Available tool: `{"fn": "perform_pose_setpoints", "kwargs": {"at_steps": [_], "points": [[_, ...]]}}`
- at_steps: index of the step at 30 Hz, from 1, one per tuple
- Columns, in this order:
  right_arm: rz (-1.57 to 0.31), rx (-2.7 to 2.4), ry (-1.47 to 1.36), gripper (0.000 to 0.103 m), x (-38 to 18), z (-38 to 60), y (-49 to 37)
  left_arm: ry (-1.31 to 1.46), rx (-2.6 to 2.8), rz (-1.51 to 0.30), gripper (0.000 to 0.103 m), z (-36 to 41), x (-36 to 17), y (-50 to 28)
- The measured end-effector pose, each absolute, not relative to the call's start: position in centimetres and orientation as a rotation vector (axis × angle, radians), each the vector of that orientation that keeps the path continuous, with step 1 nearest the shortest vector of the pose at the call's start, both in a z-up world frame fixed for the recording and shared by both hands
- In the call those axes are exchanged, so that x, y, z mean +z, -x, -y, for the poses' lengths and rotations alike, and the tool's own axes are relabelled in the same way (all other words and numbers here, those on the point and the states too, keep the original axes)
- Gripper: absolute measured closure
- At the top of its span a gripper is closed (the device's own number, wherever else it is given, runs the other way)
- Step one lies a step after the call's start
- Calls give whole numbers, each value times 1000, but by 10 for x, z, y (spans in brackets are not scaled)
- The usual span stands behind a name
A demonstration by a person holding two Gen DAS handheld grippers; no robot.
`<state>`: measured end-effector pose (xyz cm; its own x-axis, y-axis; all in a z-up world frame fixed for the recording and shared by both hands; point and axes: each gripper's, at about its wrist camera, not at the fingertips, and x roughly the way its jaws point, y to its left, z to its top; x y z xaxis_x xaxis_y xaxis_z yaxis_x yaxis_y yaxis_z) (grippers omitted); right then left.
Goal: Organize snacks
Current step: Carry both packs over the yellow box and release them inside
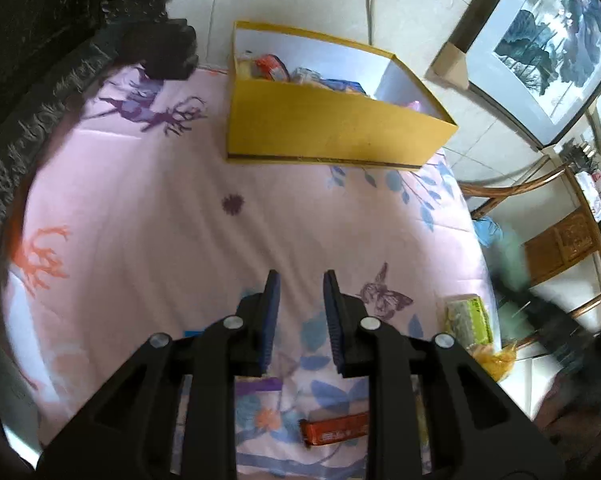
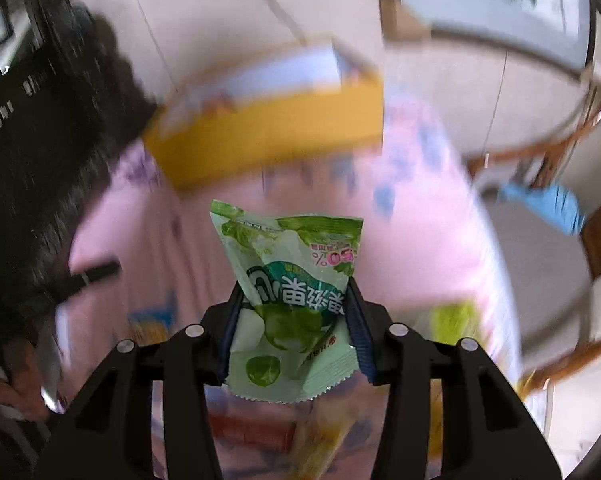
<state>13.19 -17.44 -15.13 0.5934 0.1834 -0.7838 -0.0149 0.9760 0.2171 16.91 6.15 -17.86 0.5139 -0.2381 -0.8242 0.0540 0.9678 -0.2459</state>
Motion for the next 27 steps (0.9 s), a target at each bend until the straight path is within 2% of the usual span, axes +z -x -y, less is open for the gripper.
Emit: {"fn": "perform_pose_setpoints", "kwargs": {"at_steps": [1, 2, 3, 10, 13, 14, 15, 17, 21, 27], "points": [[-891, 126, -209, 56, -136, 179, -138, 195, -149, -1020, 68, -68, -177, -167], [-863, 136, -220, 56, -124, 184, -144, 193, -124, -1021, 29, -75, -178, -162], [-841, 141, -221, 55, -114, 187, -149, 190, -97, -1024, 7, -79, -181, -158], [-699, 154, -186, 56, -67, 198, -171, -193, 68, -1137, 7, -40, -255, -156], [-678, 178, -177, 56, -59, 202, -172, -155, 149, -1179, 4, -44, -288, -162], [-676, 184, -173, 55, -59, 202, -171, -44, 132, -1160, 25, -53, -289, -162], [-675, 189, -164, 55, -60, 201, -171, 26, 99, -1168, 40, -59, -288, -163], [-683, 199, -165, 56, -67, 197, -169, 19, 76, -1221, 48, -61, -284, -169], [-690, 223, -184, 56, -68, 193, -173, 112, 59, -1198, 49, -71, -264, -170], [-634, 228, -216, 55, -51, 203, -198, 83, 9, -1068, 49, -66, -181, -189]]}}
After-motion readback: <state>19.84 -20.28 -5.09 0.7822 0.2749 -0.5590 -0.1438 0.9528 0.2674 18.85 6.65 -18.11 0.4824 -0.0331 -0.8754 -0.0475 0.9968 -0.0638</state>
